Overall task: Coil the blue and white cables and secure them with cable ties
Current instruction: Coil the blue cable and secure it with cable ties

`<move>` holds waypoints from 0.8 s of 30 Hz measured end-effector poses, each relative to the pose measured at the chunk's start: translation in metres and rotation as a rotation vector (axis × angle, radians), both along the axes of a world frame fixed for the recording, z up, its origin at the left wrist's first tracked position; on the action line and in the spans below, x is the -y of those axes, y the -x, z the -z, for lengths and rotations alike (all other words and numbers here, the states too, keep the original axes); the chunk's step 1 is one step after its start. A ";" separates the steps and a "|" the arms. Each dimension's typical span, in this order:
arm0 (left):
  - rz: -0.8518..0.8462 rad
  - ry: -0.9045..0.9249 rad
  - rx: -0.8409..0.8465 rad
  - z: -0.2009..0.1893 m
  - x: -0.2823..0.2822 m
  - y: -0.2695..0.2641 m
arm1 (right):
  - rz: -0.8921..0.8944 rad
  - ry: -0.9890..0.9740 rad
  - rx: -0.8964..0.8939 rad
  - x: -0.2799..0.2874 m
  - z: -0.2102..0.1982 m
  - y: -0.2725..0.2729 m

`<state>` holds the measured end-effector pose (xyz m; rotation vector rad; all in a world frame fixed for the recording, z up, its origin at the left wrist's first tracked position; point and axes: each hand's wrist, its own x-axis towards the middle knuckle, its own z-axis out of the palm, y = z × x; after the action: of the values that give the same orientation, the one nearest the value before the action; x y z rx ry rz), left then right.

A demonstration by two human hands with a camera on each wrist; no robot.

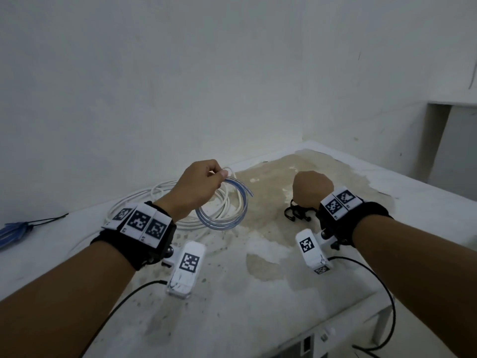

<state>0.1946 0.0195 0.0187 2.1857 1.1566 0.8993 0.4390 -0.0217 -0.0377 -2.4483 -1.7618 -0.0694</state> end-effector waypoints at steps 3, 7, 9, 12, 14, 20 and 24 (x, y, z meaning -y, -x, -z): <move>-0.005 0.016 0.040 -0.004 0.000 0.007 | 0.012 -0.094 0.060 0.002 -0.018 0.003; 0.027 0.039 0.096 -0.006 0.000 0.012 | 0.031 -0.312 0.011 -0.010 -0.041 0.008; 0.054 0.039 0.130 -0.005 0.001 0.015 | -0.009 -0.452 -0.072 -0.021 -0.048 0.015; 0.103 0.034 0.189 -0.005 -0.001 0.025 | -0.110 -0.596 -0.410 -0.038 -0.053 0.044; 0.121 0.021 0.215 -0.004 -0.004 0.036 | -0.204 -0.616 -0.673 -0.050 -0.053 0.075; -0.018 -0.030 0.243 0.008 -0.020 0.099 | -0.419 -0.309 -1.492 -0.072 -0.055 0.188; -0.173 -0.023 0.288 0.025 -0.032 0.152 | -0.501 -0.139 -1.655 -0.090 -0.038 0.247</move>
<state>0.0427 0.0512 -0.0066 1.9143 1.2072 1.2593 0.1924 0.0684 0.0005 -0.9799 -1.2199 1.3256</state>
